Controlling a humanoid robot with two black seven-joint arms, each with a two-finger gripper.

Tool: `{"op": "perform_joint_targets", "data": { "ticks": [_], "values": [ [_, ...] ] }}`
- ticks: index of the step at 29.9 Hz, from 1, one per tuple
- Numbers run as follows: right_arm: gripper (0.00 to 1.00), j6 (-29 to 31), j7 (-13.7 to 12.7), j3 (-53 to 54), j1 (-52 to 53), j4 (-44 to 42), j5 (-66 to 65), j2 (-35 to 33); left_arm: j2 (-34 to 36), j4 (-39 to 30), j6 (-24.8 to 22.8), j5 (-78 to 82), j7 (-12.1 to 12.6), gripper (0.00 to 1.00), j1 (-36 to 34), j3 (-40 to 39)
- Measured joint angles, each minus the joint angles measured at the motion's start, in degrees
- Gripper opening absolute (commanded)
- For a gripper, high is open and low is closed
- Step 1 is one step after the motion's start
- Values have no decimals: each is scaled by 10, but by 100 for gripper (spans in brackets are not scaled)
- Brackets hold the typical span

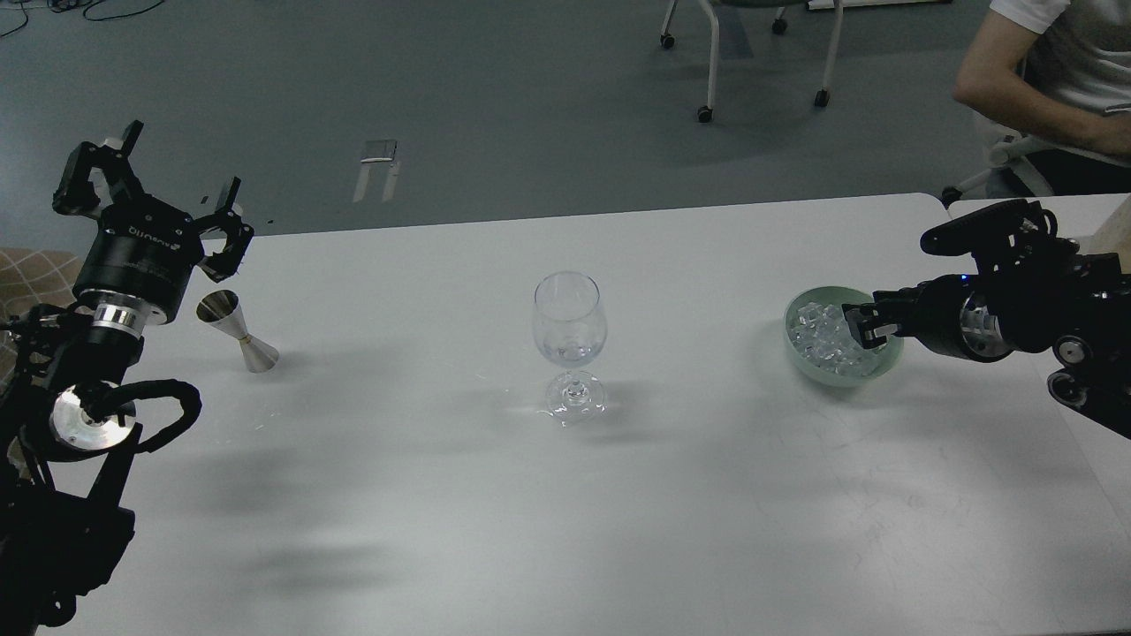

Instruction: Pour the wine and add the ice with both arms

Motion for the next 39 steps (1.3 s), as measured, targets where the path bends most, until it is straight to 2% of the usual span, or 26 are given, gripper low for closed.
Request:
{"op": "perform_joint_targets", "data": {
  "ticks": [26, 39],
  "values": [
    [48, 0, 0, -1, -12, -90, -4, 83, -2, 6, -6, -1, -1, 98, 2, 0],
    [48, 1, 1, -4, -12, -99, -4, 87, -2, 6, -8, -1, -1, 98, 1, 0]
  ]
}}
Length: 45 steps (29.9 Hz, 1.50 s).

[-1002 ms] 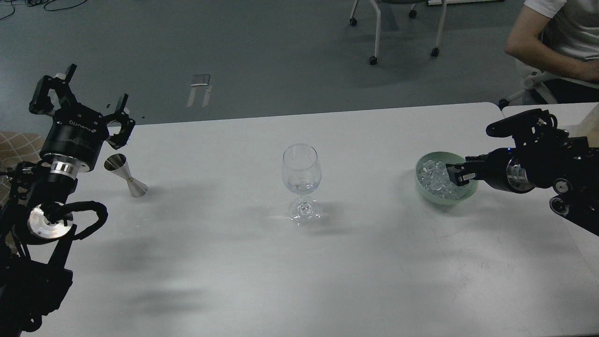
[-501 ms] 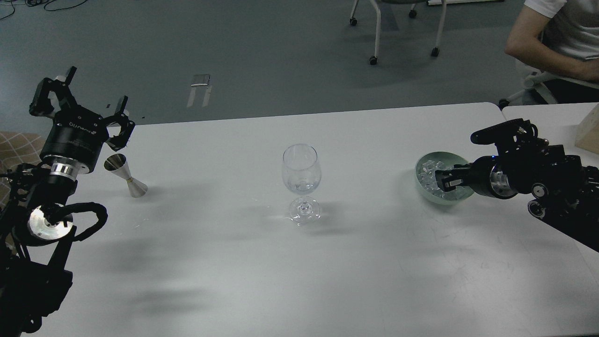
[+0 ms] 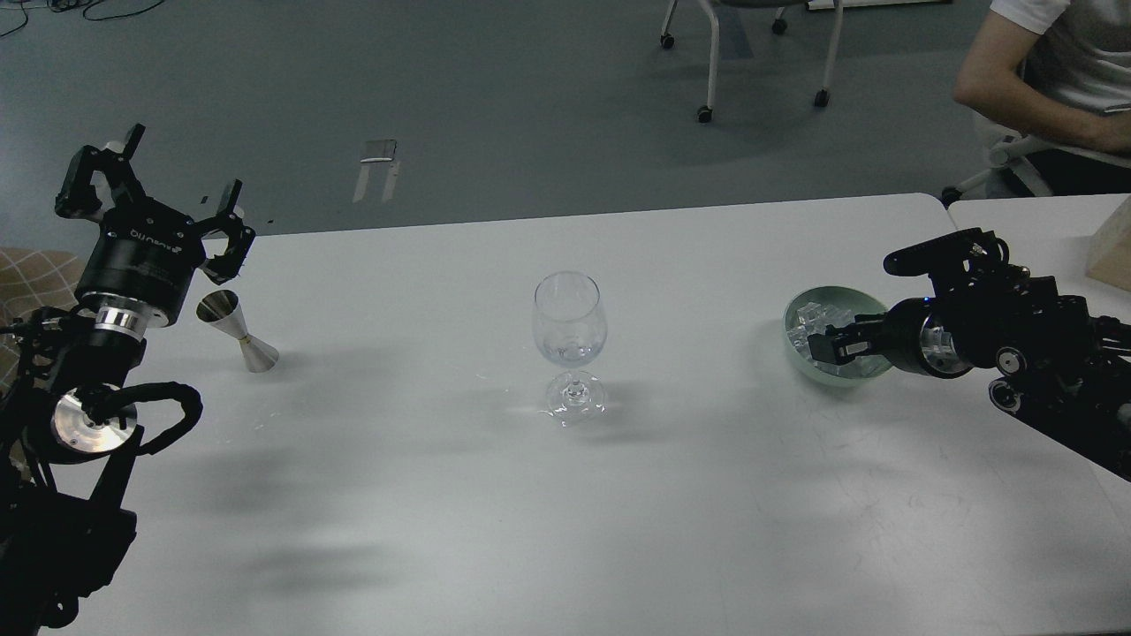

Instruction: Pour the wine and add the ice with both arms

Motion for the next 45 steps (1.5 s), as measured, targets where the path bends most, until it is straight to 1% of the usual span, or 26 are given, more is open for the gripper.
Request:
{"op": "perform_joint_targets", "data": {
  "ticks": [13, 32, 36, 42, 45],
  "values": [
    [48, 0, -1, 3, 9, 0, 1, -3, 0, -1, 0, 0, 0, 98, -1, 0],
    [48, -1, -1, 2, 1, -30, 0, 9, -7, 0, 0, 0, 0, 98, 0, 0],
    [46, -1, 0, 2, 1, -33, 2, 12, -8, 0, 0, 2, 0, 98, 0, 0],
    [45, -1, 0, 2, 2, -32, 3, 13, -9, 0, 0, 1, -1, 98, 0, -1],
    [42, -1, 0, 2, 3, -31, 3, 13, -9, 0, 0, 0, -1, 98, 0, -1]
  ]
}}
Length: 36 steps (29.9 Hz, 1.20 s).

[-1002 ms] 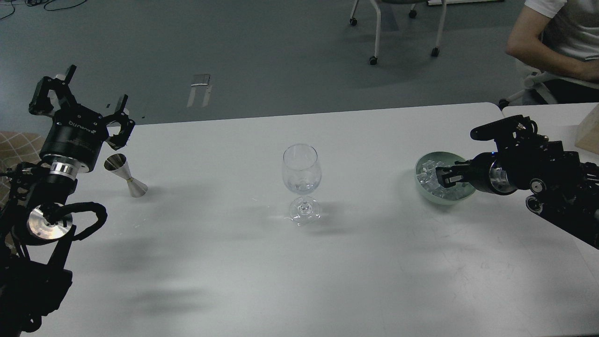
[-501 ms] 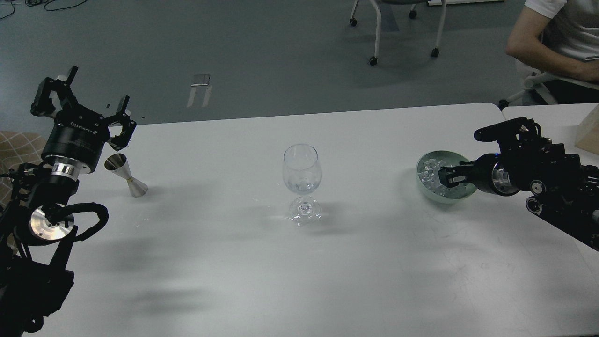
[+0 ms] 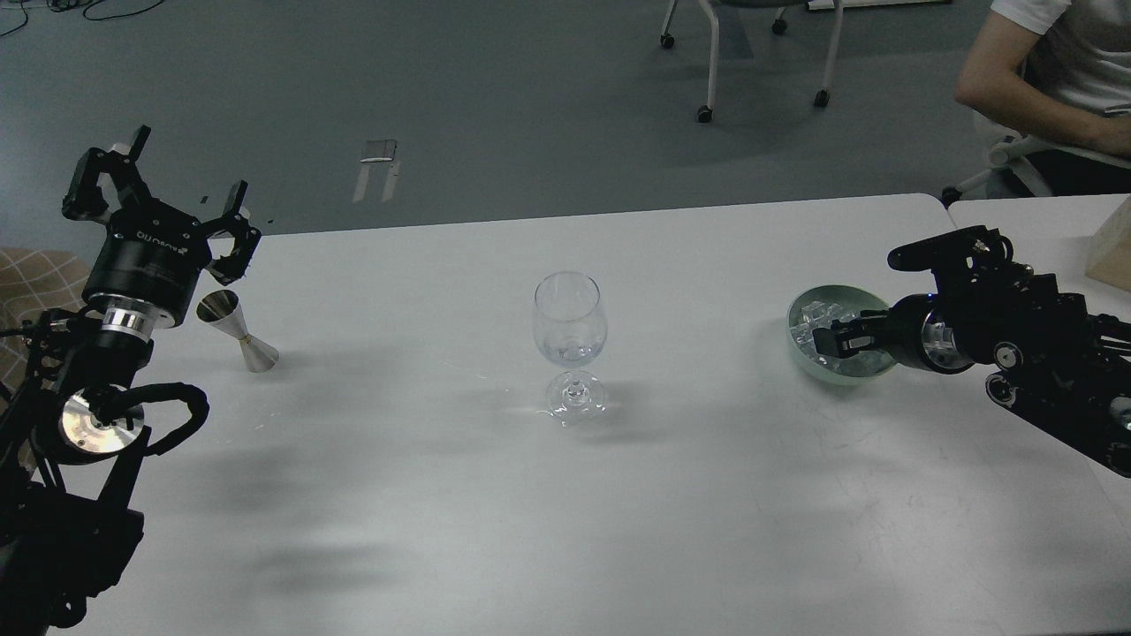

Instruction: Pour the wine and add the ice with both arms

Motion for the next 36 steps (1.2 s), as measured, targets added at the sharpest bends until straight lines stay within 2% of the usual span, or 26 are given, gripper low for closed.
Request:
{"op": "perform_joint_targets", "data": {
  "ticks": [4, 10, 16, 22, 35, 36],
  "values": [
    [34, 0, 0, 0, 0, 0, 0, 0, 0, 0, 0, 0, 0, 98, 0, 0],
    [32, 0, -1, 0, 2, 1, 1, 0, 0, 0, 0, 0, 0, 98, 0, 0],
    [8, 0, -1, 1, 4, 1, 1, -3, 0, 0, 0, 1, -5, 98, 0, 0],
    [1, 0, -1, 1, 4, 3, 1, -6, 0, 0, 0, 1, -5, 98, 0, 1],
    [0, 0, 0, 15, 5, 16, 3, -17, 0, 0, 1, 1, -5, 98, -1, 1],
    [4, 0, 0, 17, 5, 18, 3, -18, 0, 0, 1, 1, -5, 98, -1, 1]
  ]
}}
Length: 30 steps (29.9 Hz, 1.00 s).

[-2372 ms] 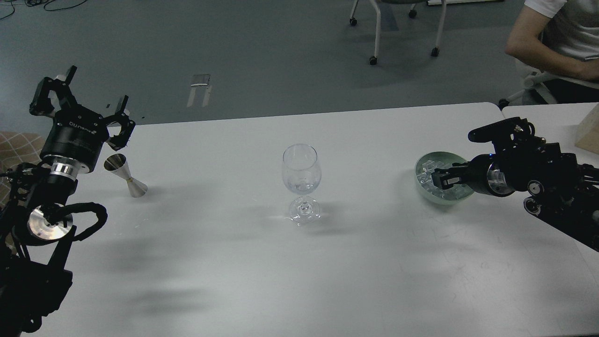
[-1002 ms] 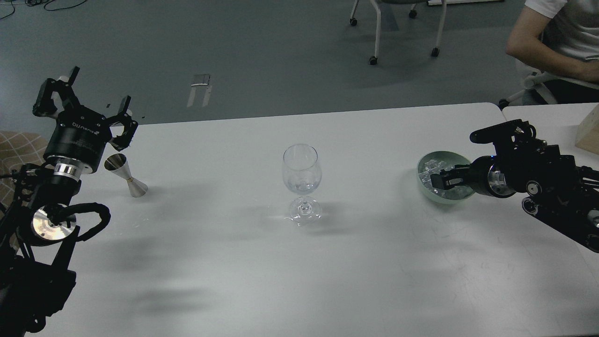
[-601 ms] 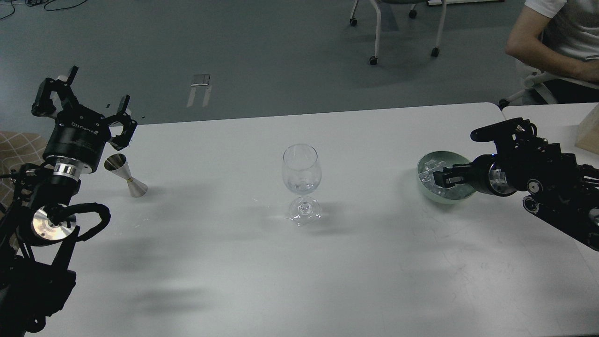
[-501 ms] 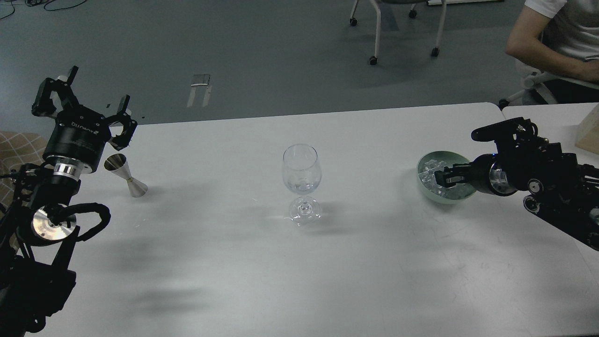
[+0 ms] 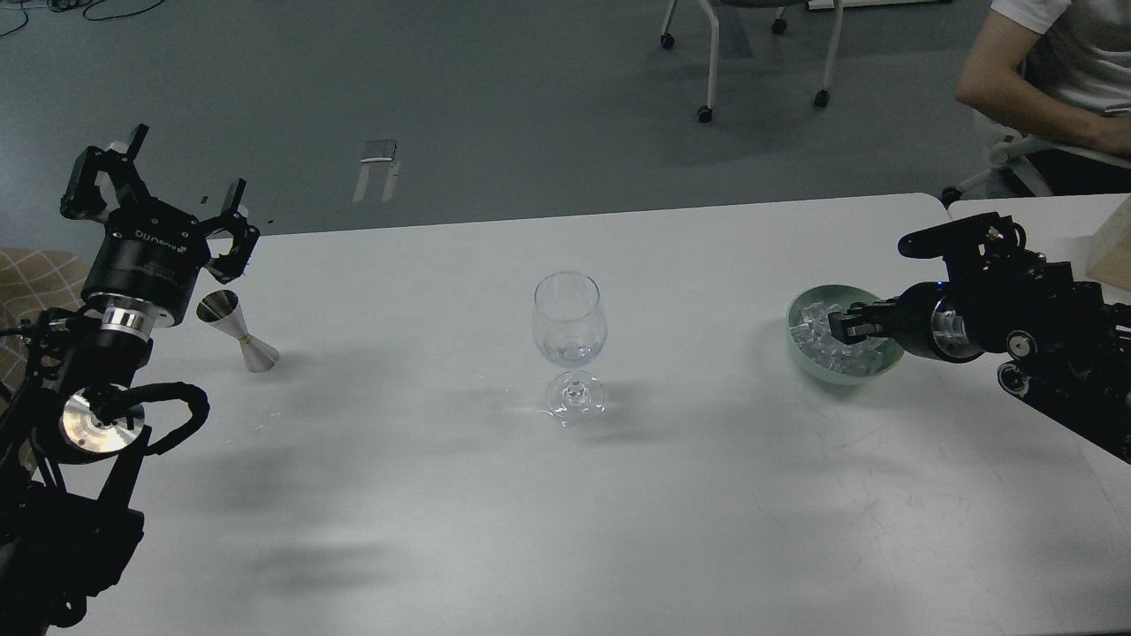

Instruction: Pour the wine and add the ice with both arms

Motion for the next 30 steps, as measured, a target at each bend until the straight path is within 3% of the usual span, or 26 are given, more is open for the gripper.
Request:
{"op": "perform_joint_targets", "data": {
  "ticks": [6, 8, 20, 30],
  "values": [
    [25, 1, 0, 2, -3, 22, 0, -12, 0, 0, 0, 0, 0, 98, 0, 0],
    [39, 1, 0, 3, -6, 23, 0, -12, -1, 0, 0, 0, 0, 98, 0, 0],
    [47, 3, 0, 3, -9, 30, 19, -17, -2, 0, 0, 1, 0, 98, 0, 1],
    [48, 5, 0, 2, -35, 64, 21, -38, -4, 0, 0, 2, 0, 98, 0, 1]
  ]
}}
